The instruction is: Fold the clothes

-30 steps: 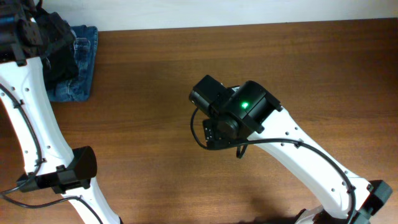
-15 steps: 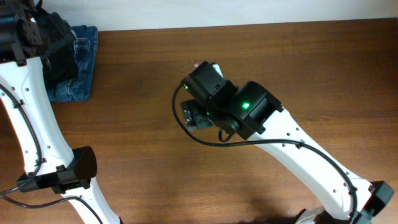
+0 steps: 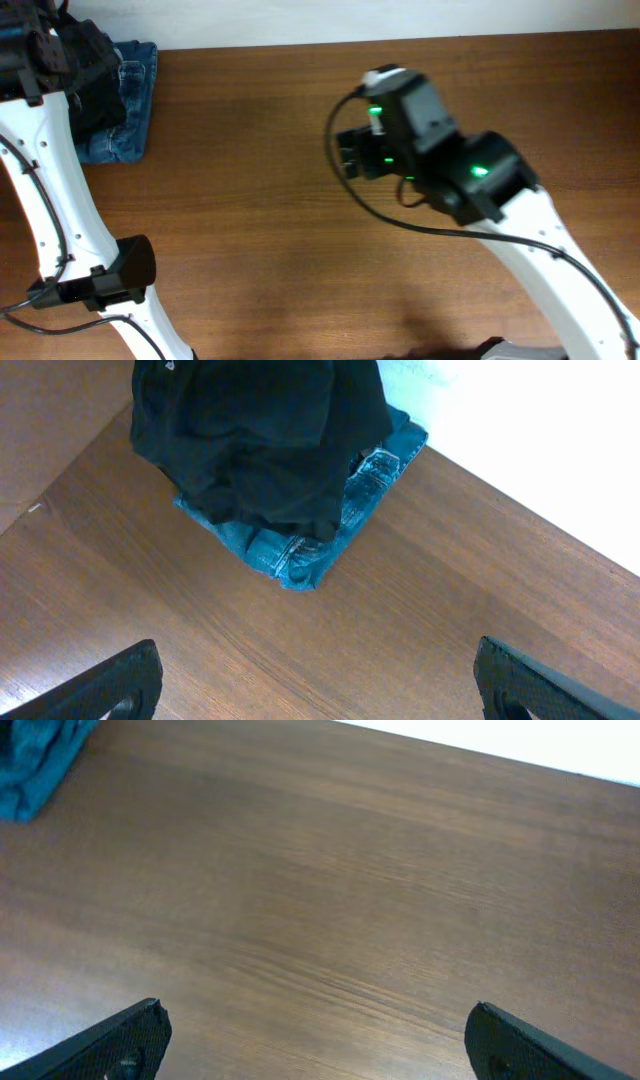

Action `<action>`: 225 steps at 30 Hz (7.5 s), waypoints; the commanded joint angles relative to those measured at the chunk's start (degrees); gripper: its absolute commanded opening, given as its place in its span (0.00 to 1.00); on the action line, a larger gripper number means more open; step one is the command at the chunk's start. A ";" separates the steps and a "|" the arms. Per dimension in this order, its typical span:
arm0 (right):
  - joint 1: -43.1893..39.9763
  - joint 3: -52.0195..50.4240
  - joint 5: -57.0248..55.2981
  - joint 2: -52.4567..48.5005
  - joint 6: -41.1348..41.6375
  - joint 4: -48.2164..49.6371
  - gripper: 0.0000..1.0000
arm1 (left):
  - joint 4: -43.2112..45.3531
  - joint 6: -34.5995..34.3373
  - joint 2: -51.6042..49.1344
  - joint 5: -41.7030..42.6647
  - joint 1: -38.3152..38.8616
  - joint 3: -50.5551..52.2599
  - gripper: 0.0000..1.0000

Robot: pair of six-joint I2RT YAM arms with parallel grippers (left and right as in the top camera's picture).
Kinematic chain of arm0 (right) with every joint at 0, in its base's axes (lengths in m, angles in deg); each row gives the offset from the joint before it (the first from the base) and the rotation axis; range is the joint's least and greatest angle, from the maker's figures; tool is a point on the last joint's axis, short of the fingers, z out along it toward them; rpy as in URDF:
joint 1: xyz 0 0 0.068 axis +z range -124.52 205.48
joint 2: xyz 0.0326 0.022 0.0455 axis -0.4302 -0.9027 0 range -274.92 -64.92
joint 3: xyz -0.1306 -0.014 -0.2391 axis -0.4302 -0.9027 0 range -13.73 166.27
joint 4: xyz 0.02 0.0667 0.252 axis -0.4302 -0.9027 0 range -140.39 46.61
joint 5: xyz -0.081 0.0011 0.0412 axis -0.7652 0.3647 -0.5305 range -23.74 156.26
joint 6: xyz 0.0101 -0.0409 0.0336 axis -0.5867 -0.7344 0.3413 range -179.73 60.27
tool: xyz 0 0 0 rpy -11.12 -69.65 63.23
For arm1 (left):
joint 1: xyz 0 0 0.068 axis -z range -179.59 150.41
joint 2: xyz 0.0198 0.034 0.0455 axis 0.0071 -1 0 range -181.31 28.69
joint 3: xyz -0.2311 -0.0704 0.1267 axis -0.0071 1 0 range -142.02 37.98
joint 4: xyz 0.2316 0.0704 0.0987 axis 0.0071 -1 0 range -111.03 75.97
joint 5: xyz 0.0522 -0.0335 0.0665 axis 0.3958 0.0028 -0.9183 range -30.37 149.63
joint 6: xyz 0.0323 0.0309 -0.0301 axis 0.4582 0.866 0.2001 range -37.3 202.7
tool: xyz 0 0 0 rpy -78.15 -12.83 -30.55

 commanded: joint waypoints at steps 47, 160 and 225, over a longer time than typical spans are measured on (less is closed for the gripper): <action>-33.51 -95.12 20.83 82.68 -8.02 71.78 0.99 | -0.07 0.07 1.77 0.13 -0.24 0.24 0.99; -33.51 -95.12 10.27 82.66 0.87 55.34 0.99 | 73.70 1.62 66.20 4.66 12.76 121.44 0.99; -33.51 -95.12 10.25 82.66 0.87 55.34 0.99 | 88.35 11.74 120.13 14.58 9.33 160.52 0.99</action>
